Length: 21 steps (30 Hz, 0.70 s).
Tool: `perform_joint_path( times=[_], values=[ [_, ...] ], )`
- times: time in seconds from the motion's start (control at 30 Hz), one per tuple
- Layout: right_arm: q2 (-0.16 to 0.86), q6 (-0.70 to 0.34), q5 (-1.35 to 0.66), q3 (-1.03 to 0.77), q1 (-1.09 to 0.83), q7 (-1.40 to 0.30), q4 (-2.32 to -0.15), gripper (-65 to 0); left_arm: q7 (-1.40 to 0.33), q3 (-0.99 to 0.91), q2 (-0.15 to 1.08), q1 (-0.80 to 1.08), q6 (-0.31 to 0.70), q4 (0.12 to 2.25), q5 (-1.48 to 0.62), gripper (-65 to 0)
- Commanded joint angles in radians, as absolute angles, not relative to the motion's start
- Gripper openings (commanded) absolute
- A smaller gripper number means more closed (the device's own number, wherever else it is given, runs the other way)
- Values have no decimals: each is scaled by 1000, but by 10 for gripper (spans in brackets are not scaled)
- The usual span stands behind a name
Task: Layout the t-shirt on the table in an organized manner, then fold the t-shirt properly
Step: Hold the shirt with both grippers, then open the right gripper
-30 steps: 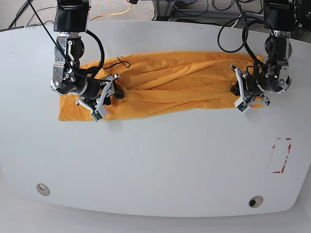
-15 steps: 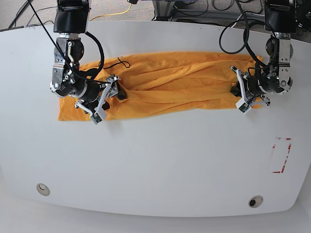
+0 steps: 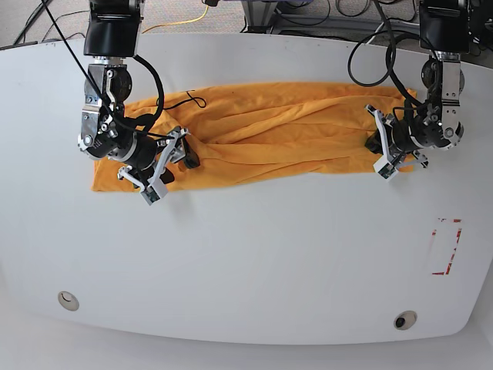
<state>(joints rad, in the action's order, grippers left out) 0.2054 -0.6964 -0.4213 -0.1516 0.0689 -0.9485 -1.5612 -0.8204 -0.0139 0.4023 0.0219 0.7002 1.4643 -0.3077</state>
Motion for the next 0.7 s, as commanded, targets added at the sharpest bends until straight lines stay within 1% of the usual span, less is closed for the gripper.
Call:
perform_joint_path(
  times=[0.0,0.33,0.43,0.6,0.67],
  values=[
    [216,-698,-433,-157,87,-915,-1569,-263,-851,-15,410,21,698,1468,-280,-622],
    [231,-698,-433,-157,77,-885,-1532,-265,-851,-15,412,21,698,1468,-280,-622],
    [232,-698,-433,-157,68,-883,-1534,-276,-851,-15,412,21,698,1468,-280,-622],
    [236,-698,-435,-157,48,-855,-1534,-355,-851,-15,412,21,698,1468,-280,-622],
    [236,-698,-435,-157,41,-848,-1534,-398,-851,-15,412,21,698,1468,-280,-622]
  ],
)
